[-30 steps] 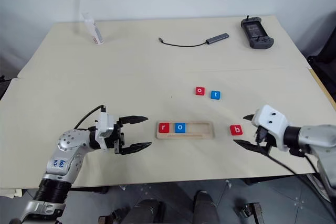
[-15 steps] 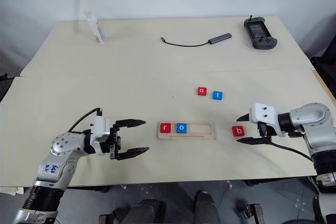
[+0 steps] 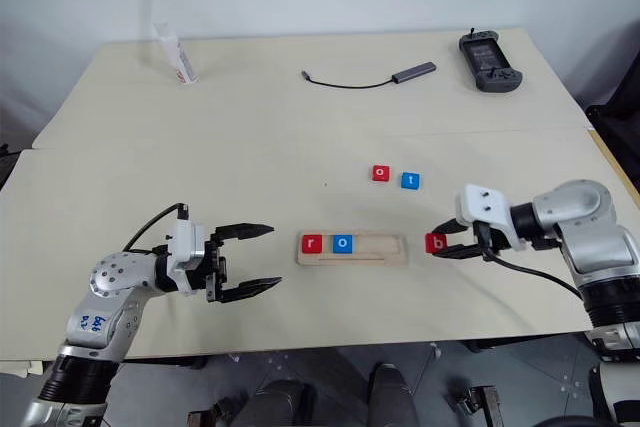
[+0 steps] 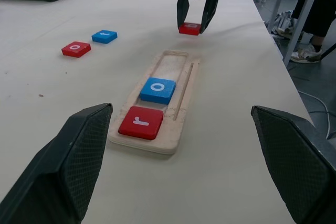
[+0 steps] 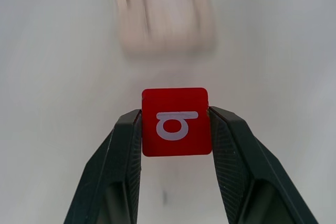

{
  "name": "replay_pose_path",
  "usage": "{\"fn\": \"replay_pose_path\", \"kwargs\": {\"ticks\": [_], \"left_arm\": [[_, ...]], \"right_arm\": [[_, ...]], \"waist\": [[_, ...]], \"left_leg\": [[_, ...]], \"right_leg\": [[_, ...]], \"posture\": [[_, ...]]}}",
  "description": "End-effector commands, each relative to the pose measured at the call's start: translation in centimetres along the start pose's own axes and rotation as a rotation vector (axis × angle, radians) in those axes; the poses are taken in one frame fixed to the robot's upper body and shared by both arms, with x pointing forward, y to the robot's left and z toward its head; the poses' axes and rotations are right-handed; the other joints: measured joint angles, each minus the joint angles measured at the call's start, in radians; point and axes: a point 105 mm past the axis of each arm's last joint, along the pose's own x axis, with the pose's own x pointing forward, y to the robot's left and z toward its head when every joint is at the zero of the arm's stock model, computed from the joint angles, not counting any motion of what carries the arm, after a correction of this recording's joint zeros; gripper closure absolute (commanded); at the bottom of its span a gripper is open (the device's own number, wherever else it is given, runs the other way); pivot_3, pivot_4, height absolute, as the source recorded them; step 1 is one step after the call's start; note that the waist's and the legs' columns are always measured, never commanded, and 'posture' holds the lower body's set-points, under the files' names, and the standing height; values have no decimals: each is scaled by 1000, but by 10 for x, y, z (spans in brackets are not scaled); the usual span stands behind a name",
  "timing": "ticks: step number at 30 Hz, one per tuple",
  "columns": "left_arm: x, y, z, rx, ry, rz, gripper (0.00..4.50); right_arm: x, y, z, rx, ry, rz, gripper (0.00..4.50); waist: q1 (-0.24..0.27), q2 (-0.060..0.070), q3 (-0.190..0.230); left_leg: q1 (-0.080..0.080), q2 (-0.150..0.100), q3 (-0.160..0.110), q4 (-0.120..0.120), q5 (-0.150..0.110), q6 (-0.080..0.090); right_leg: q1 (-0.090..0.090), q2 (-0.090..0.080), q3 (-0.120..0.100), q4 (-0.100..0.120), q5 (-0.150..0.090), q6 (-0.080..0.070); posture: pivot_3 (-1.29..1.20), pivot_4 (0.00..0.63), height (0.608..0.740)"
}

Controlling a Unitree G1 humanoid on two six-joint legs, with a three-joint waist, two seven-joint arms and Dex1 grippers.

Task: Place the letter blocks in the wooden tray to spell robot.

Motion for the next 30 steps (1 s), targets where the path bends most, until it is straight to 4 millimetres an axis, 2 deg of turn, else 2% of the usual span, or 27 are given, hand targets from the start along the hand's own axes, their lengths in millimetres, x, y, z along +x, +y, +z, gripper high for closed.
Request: {"fn": "replay_pose_path", "kwargs": {"ticks": [1,5,9,19,25,27,30], "left_arm": [[-1,2,3,21,-7,9,0],[-1,1,2,19,-4,13,0],[-1,1,0,20,1,26,0],[-1,-1,1,19,-1,47,0],[-1,-3,1,13,-4,46,0],[-1,-3,2,12,-4,45,0],[-1,-2,1,11,-2,45,0]], "right_arm": [[11,2,32,31,-43,16,3021],[35,5,48,55,-75,48,3021],[56,9,41,50,-50,54,3021],[79,6,40,40,-62,9,3021],[75,9,46,26,-86,8,1044],[67,11,52,36,-120,5,369],[57,14,54,40,-136,-5,369]], "waist": [[3,0,0],[7,0,0],[18,0,0],[21,0,0],[20,0,0],[21,0,0],[22,0,0]], "left_leg": [[0,0,0,0,0,0],[-1,-1,-1,0,0,0],[-1,-1,-1,0,0,1],[-1,-1,-1,0,-1,1],[-1,-1,-1,0,-1,1],[-1,-1,-1,0,-1,1],[-1,-1,-1,0,-1,1]], "right_leg": [[0,0,0,0,0,0],[0,-1,0,-1,0,0],[0,-1,0,0,0,0],[-1,-1,-1,0,0,0],[-1,-1,-1,0,0,0],[-1,-1,-1,0,0,0],[-1,-1,-1,0,0,0]], "posture": [[0,150,740],[0,150,740],[0,150,740],[0,150,740],[0,150,740],[0,150,740],[0,150,740]]}}
